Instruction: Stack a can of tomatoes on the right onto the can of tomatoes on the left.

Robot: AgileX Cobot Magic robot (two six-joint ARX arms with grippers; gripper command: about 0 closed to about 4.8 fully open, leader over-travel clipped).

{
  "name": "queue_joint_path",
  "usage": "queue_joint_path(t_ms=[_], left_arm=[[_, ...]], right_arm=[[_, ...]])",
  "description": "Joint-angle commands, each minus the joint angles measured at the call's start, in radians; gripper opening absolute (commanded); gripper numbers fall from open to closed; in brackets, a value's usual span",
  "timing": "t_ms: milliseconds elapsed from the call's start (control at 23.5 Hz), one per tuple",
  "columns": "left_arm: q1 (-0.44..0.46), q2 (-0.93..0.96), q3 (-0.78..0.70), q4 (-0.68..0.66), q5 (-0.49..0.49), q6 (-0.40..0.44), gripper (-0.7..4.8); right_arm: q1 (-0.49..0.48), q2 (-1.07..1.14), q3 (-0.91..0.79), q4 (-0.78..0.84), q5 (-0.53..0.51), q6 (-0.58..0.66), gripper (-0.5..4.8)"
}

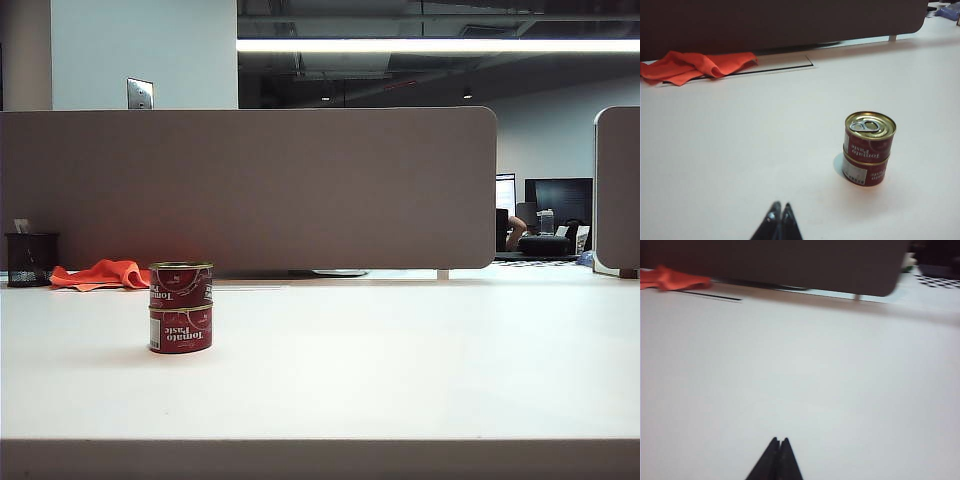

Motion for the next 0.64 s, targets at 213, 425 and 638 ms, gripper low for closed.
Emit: queue_joint_path(t_ms=[213, 425, 638], left_arm=[[0.001, 0.0, 0.004, -0.001, -0.006, 0.0, -0.04], [0.001, 0.0, 0.004, -0.001, -0.006, 0.0, -0.04], [0.001, 0.0, 0.004, -0.001, -0.006, 0.0, -0.04]], right_arm=[[-0.237, -0.002, -0.005, 0.018, 0.004, 0.005, -0.06], [-0.264, -0.002, -0.005, 0.018, 0.004, 0.005, -0.05], [-0.263, -0.002, -0.005, 0.018, 0.004, 0.005, -0.06]])
